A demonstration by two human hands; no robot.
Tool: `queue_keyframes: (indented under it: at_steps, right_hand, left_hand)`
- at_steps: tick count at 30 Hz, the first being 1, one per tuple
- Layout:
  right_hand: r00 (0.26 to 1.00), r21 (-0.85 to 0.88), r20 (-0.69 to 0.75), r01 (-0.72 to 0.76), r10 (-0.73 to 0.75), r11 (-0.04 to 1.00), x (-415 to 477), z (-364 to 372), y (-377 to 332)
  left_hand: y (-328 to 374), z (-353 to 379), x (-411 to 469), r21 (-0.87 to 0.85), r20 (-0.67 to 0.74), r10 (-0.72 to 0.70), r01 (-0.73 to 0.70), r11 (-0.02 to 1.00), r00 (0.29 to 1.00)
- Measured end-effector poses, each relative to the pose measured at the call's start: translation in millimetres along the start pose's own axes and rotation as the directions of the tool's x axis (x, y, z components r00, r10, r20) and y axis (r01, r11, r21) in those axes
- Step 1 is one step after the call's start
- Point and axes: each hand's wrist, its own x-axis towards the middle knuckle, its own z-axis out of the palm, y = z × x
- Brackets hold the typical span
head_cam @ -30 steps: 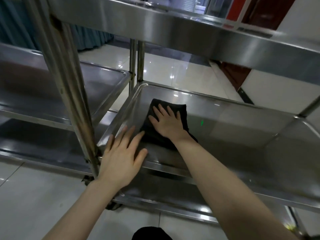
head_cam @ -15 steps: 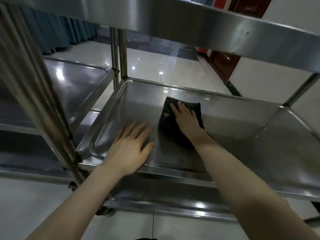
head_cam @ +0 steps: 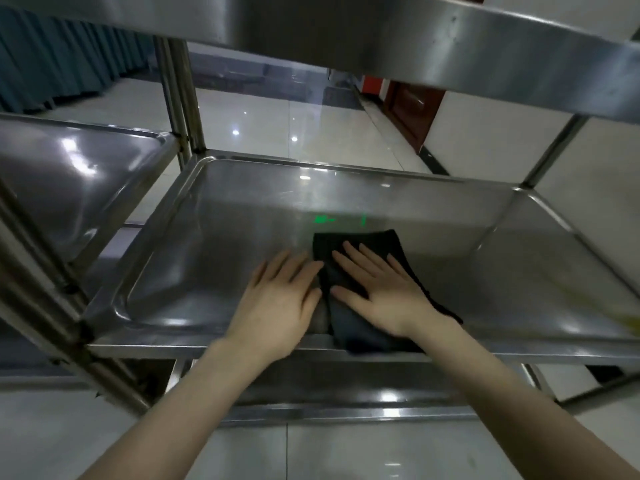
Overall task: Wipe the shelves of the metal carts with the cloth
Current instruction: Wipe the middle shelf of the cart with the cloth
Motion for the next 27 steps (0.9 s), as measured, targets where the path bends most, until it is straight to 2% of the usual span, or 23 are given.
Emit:
queue_keyframes:
  at_steps: [3,6,9,11,14,17,21,25,27]
  right_hand:
    - [0.991,-0.113,-0.015,-0.136,0.135,0.984,57.7,-5.6,31.1]
    - [0.984,-0.091,-0.031,-0.177,0.175,0.980,73.7,-4.8,27.0]
    - [0.997,-0.001,0.028,-0.078,0.078,0.997,28.0,-2.6,9.3]
    - [0.999,0.001,-0.014,0.035,-0.035,0.999,-26.0,-2.0,4.7]
    - [0.997,0.016,-0.019,0.075,-0.074,0.997,-75.2,-3.0,13.2]
    - [1.000,0.029,0.025,0.014,-0.015,0.999,-44.2,-9.0,40.6]
    - [0.990,-0.086,0.033,-0.131,0.134,0.988,33.6,-18.1,88.8]
    - [0.981,-0.051,0.058,-0.184,0.187,0.982,55.4,-13.7,90.7]
    - [0.981,-0.014,0.052,-0.188,0.188,0.982,44.8,-11.6,75.8]
  left_hand:
    - [-3.5,1.8,-2.0,-0.024,-0.042,-0.041,0.040,0.999,0.998]
    - [-7.3,0.7,-3.9,-0.042,-0.027,-0.018,0.017,0.999,0.999]
    - [-8.5,0.5,-4.2,-0.032,0.001,-0.011,0.011,0.999,1.000]
    - [-5.4,1.0,-1.4,0.010,0.041,-0.010,0.009,1.000,0.999]
    - [7.3,5.9,1.7,-0.031,0.071,-0.002,0.004,1.000,0.997]
    - [16.8,8.4,1.3,-0.044,0.057,0.011,-0.008,0.999,0.998]
    - [17.4,4.7,0.4,-0.086,0.039,-0.031,0.035,0.996,0.999]
    - [12.7,-9.3,-0.1,-0.288,0.006,-0.142,0.137,0.948,0.990]
    - [-12.1,-24.0,-8.5,-0.187,0.026,-0.146,0.148,0.971,0.989]
